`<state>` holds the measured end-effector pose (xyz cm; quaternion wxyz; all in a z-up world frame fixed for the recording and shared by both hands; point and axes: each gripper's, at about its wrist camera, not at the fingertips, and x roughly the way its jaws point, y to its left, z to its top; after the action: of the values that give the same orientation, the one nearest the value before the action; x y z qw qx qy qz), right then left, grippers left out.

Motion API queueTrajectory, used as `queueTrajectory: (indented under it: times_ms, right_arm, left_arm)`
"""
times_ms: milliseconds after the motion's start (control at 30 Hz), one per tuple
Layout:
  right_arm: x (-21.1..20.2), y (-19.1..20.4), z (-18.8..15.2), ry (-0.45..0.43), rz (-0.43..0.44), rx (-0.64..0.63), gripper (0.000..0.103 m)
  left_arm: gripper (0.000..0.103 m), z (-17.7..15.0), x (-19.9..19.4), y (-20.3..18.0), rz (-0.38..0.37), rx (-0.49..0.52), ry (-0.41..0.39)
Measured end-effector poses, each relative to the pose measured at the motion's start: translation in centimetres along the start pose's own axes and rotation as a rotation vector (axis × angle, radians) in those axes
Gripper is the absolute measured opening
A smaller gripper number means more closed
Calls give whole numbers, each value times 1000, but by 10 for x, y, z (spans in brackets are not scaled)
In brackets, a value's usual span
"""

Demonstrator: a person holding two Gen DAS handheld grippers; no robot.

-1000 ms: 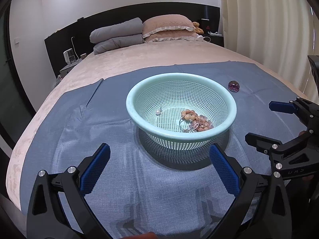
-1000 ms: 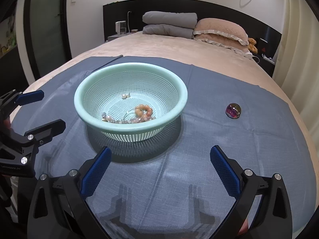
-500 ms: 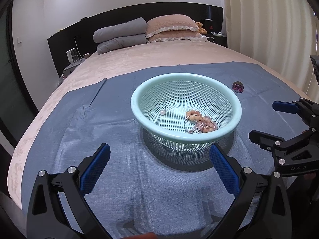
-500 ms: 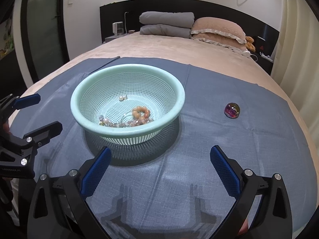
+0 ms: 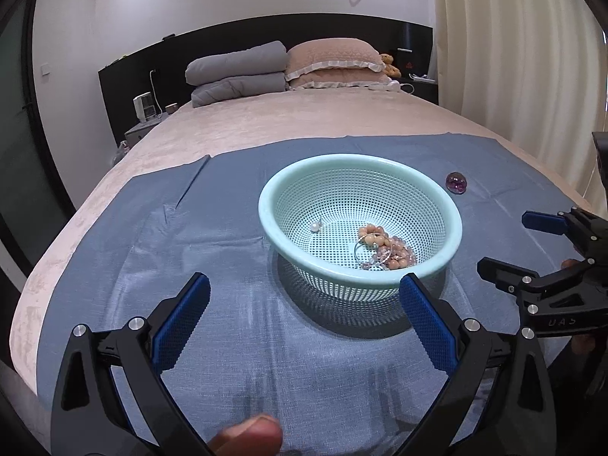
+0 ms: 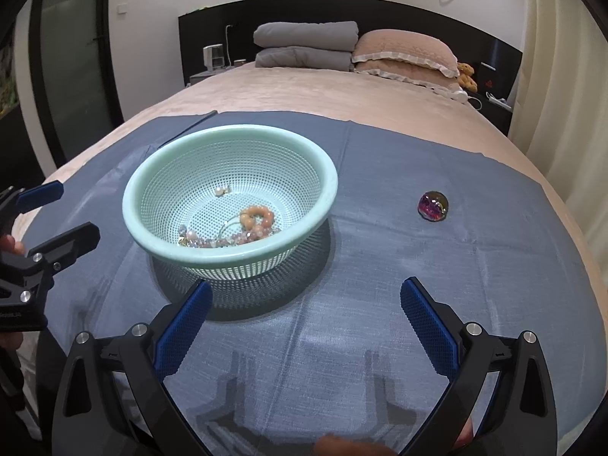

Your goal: Organize jewelry

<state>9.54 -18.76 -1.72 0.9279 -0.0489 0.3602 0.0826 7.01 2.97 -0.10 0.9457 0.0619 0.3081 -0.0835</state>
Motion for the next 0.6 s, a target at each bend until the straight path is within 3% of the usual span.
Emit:
queueTrajectory:
  times_ms: [600]
  right_arm:
    - [2,5,-2,11,-5,-23,95]
  left_arm:
    - [97,0,7,6,8,-22,26]
